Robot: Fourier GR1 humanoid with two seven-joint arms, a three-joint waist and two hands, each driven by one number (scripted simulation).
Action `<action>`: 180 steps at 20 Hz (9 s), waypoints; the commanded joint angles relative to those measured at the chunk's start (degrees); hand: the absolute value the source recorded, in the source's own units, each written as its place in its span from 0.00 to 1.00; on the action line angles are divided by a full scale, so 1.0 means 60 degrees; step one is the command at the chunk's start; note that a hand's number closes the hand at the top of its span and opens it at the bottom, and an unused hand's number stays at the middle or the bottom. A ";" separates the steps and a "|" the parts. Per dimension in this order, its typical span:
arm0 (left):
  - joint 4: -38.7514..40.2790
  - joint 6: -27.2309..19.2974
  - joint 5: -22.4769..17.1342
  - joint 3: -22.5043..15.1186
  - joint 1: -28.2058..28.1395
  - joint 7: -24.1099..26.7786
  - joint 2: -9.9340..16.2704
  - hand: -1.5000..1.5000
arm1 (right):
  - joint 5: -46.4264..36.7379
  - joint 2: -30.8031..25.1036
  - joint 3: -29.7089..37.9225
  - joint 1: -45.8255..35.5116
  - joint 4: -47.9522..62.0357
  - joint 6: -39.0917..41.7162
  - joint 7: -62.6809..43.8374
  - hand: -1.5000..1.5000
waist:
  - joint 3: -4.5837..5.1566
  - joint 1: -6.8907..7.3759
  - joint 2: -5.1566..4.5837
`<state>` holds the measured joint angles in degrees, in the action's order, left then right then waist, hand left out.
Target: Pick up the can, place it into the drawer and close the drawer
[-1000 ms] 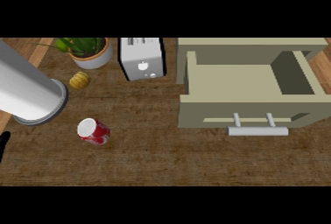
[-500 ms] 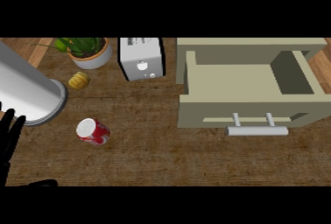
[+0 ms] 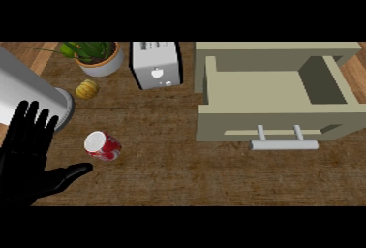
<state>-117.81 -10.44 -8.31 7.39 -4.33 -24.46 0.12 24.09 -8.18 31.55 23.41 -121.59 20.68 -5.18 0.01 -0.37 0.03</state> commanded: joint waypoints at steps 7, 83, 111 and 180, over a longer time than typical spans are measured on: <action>0.2072 -0.0192 0.0114 -0.0393 -0.0232 0.1893 -0.0020 0.00 | 0.0042 0.1123 0.0168 0.1078 -0.1233 0.0752 -0.0025 0.00 | 0.0003 -0.0040 0.0010; 0.7867 0.1631 -0.1900 -0.0278 0.3690 0.5486 0.0105 1.00 | 0.1409 0.1359 0.1957 0.0406 -0.1217 0.1737 -0.1376 0.00 | -0.0011 0.0048 0.0031; 0.8000 -0.2184 -0.0626 -0.1690 0.9065 0.2190 -0.0020 1.00 | 0.1361 0.1351 0.1365 0.0217 -0.2099 0.0900 -0.2007 0.00 | -0.0003 -0.0141 -0.0025; 1.5160 -0.5739 -0.8303 -0.6872 1.4217 0.6077 -0.0021 0.00 | -0.0576 0.0218 0.1492 -0.1062 -0.2580 0.1629 -0.0863 0.00 | -0.0016 -0.0794 -0.0205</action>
<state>-26.51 -45.13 -56.72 -34.77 79.81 11.51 0.01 26.89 -4.06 39.06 17.75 -133.43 27.65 -13.73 -0.11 -5.30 -1.21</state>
